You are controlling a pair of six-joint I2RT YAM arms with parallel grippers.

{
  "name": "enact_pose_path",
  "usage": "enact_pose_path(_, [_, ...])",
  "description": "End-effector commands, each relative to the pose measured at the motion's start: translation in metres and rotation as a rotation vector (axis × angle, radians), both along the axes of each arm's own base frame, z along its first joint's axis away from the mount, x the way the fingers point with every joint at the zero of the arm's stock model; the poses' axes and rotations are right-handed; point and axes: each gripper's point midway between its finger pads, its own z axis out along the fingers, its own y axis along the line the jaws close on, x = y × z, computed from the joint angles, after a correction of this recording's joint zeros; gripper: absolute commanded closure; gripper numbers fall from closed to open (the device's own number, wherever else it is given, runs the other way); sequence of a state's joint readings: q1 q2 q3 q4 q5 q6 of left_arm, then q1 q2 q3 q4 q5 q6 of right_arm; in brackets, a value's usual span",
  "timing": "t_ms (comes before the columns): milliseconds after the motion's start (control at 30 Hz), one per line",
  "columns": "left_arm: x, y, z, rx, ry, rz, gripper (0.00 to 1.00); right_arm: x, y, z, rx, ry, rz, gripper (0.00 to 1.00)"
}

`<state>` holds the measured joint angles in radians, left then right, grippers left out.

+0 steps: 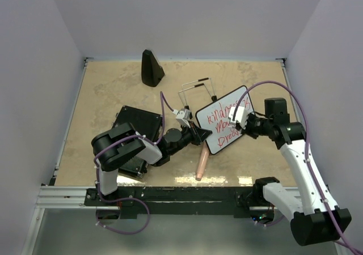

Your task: Write a sentence on the whiteboard

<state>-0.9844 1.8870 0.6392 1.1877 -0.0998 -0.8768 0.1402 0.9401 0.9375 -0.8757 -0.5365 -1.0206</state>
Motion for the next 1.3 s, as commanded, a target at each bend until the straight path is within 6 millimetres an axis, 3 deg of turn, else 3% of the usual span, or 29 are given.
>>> enact_pose_path(0, [-0.003, -0.005, 0.022, -0.053, -0.056, -0.022, 1.00, 0.004, -0.023, 0.004, -0.067, -0.023, -0.089, 1.00])
enact_pose_path(133, [-0.004, -0.005, 0.019, -0.032, -0.060, -0.026, 1.00, 0.021, -0.044, 0.003, -0.049, -0.049, -0.174, 1.00])
enact_pose_path(167, [-0.004, -0.005, 0.019, -0.027, -0.060, -0.029, 1.00, 0.024, -0.060, 0.001, -0.041, -0.043, -0.228, 1.00])
enact_pose_path(367, [-0.005, -0.005, 0.014, -0.002, -0.056, -0.036, 1.00, 0.026, -0.088, -0.018, -0.006, 0.017, -0.256, 1.00])
enact_pose_path(600, [-0.009, -0.012, 0.015, 0.005, -0.057, -0.067, 1.00, 0.020, -0.089, -0.033, 0.014, 0.015, -0.245, 1.00])
enact_pose_path(967, [-0.011, -0.013, 0.021, 0.013, -0.070, -0.079, 1.00, 0.024, -0.081, -0.029, 0.071, 0.001, -0.240, 1.00])
enact_pose_path(1267, [-0.013, -0.012, 0.021, 0.012, -0.067, -0.080, 1.00, 0.022, -0.092, -0.032, 0.069, 0.004, -0.245, 1.00])
